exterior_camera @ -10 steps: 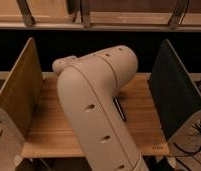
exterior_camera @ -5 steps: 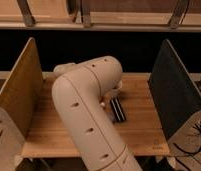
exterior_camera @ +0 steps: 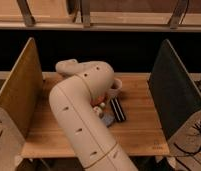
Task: Push the ceramic bowl across the table
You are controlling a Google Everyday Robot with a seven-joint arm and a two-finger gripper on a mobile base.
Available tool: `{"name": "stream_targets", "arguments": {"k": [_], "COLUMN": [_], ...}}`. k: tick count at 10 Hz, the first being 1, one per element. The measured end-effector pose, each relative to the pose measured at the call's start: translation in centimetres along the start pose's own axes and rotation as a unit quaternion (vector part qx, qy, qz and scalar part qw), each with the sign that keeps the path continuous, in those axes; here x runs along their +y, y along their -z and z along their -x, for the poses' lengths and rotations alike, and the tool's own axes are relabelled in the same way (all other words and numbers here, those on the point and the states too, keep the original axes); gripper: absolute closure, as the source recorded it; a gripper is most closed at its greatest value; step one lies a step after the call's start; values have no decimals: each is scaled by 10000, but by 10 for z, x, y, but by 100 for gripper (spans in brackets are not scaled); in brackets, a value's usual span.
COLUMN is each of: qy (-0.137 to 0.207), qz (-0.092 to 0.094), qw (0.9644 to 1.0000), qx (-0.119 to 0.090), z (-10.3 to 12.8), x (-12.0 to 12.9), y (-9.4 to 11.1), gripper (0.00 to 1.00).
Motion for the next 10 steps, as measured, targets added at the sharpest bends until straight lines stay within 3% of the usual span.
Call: {"name": "stream_targets", "arguments": {"k": [2, 6, 7, 8, 10], "qy": [-195, -404, -254, 109, 903], "qz": [-268, -468, -463, -476, -559], "qw": [9992, 9960, 9950, 9923, 9815], "qx": [-217, -652, -848, -1136, -1593], "z": [13, 29, 36, 48, 58], "x": [-30, -64, -60, -41, 9], "y": [17, 46, 58, 77, 111], "gripper": [100, 100, 100, 100, 100]}}
